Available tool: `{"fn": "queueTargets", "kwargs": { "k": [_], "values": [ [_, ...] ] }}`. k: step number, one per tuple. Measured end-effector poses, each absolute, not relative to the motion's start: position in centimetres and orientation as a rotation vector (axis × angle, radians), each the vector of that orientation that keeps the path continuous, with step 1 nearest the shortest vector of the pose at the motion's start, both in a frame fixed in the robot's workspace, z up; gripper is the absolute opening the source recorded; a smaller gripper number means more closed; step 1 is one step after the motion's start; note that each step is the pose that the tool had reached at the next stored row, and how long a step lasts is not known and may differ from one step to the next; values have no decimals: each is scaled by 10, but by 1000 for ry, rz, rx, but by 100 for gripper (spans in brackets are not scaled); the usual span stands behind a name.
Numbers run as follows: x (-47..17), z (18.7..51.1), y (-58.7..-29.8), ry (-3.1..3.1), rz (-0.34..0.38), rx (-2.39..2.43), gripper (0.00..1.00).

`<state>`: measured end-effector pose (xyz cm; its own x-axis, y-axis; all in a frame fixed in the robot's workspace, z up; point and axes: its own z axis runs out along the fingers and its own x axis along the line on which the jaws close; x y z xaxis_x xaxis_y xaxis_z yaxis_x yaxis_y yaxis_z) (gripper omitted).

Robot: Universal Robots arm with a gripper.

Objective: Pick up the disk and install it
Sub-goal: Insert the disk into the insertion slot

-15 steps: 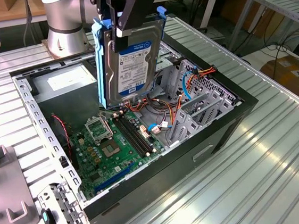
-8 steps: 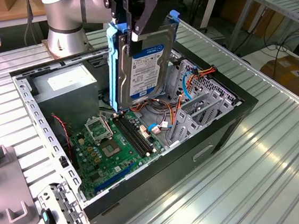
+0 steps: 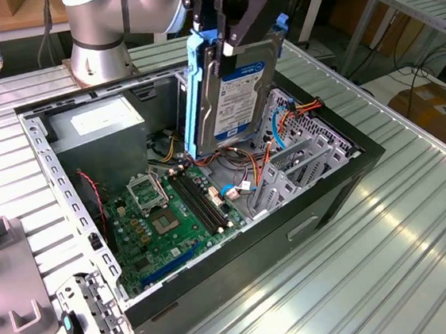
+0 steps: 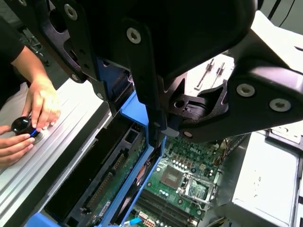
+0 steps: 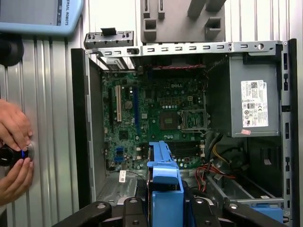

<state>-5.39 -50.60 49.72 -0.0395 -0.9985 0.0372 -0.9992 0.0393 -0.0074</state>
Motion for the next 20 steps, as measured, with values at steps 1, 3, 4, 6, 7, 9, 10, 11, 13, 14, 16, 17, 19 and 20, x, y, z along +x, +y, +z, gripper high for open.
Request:
{"fn": "queueTargets", "kwargs": {
  "k": [1,3,4,6,7,9,10,11,13,14,16,17,19,20],
  "values": [
    [-50,497,-506,-2249,49,2162,36],
    [-43,497,-507,-2249,49,2162,36],
    [-39,497,-507,-2249,49,2162,36],
    [-33,497,-508,-2249,49,2162,36],
    [-32,497,-509,-2249,49,2162,36],
    [-30,497,-511,-2249,49,2162,36],
    [-29,497,-514,-2249,49,2162,36],
    [-29,497,-517,-2249,48,2162,36],
    [-28,497,-524,-2249,49,2162,36],
    [-28,497,-528,-2249,49,2162,36],
    [-26,497,-534,-2249,49,2162,36],
    [-25,496,-536,-2249,48,2162,36],
    [-15,495,-540,-2249,48,2162,36],
    [-7,494,-541,-2249,49,2162,36]
  ]
}}
